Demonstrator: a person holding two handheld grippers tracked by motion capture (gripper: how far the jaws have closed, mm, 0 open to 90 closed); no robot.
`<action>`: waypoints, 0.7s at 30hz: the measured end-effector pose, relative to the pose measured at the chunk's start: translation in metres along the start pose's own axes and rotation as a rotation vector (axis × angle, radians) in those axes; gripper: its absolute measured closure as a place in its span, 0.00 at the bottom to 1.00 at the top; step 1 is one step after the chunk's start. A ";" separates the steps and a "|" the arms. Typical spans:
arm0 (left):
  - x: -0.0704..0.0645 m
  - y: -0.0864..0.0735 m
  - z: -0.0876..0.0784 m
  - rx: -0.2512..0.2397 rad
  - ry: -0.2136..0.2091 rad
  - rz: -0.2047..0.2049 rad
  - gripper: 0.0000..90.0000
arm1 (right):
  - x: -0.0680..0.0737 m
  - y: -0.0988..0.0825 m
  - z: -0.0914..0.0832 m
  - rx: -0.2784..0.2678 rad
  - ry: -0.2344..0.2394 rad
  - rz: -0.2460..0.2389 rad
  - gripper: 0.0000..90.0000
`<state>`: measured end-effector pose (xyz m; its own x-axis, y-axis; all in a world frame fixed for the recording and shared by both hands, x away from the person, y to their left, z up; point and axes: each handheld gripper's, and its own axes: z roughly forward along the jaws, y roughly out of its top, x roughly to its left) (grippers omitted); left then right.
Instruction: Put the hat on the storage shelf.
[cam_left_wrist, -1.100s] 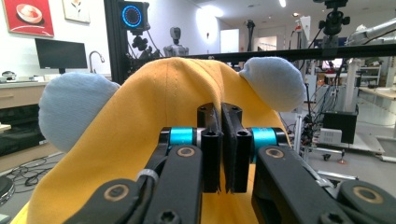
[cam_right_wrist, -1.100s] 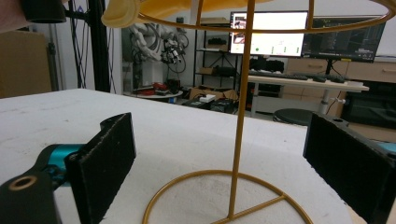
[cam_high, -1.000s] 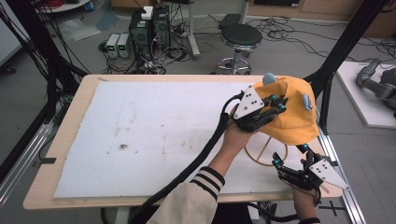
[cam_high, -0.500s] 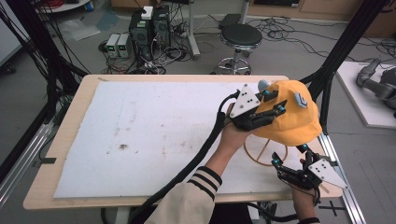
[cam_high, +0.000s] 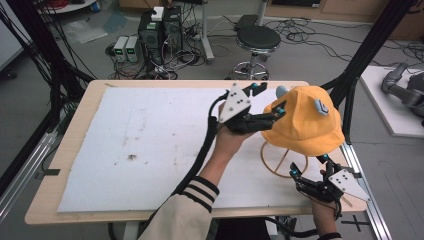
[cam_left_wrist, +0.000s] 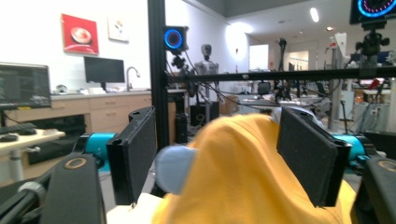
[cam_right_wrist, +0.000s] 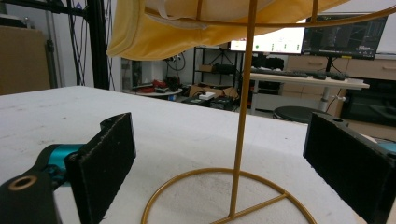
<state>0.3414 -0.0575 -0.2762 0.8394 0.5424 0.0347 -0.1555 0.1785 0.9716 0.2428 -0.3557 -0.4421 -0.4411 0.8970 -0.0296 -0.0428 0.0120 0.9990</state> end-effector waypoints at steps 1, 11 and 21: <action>0.007 0.008 -0.014 -0.010 0.023 0.014 0.32 | 0.000 0.000 0.001 0.001 0.001 -0.007 0.10; 0.046 0.042 -0.098 -0.038 0.156 0.098 0.30 | 0.003 0.001 0.002 -0.002 0.004 -0.008 0.10; 0.089 0.057 -0.212 0.026 0.371 0.144 0.26 | 0.003 0.001 0.004 0.002 0.002 -0.015 0.10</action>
<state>0.2966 0.1749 -0.2672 0.5641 0.8210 0.0886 -0.2403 0.0606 0.9688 0.2446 -0.3510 -0.4407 -0.4418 0.8960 -0.0444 -0.0471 0.0263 0.9985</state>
